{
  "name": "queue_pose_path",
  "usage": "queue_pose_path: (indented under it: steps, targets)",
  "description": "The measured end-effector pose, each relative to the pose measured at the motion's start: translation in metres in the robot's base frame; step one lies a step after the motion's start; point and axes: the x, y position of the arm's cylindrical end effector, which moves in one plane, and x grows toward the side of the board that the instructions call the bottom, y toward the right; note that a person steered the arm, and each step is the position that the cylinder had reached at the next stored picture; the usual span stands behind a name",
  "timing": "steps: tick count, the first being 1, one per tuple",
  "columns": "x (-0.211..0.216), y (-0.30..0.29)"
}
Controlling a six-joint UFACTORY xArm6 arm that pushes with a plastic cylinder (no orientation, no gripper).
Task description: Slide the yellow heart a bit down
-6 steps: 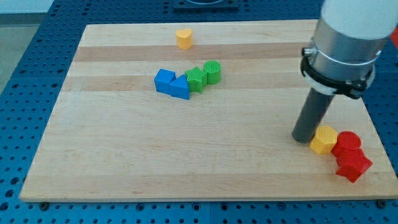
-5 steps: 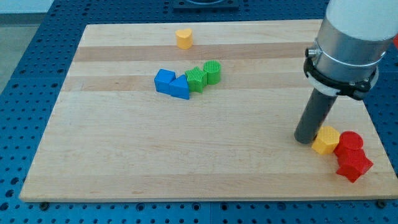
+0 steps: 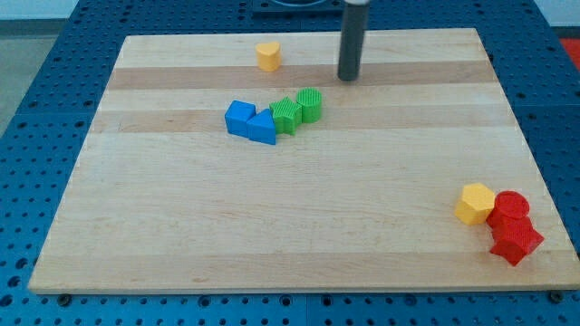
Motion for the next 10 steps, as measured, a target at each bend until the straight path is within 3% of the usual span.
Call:
queue_pose_path:
  steps: [1, 2, 4, 6, 8, 9, 10]
  targets:
    - [-0.06, -0.031]
    - [-0.08, -0.057]
    - [-0.074, -0.141]
    - [-0.07, -0.132]
    - [-0.015, -0.097]
    - [-0.009, -0.095]
    - [-0.048, -0.098]
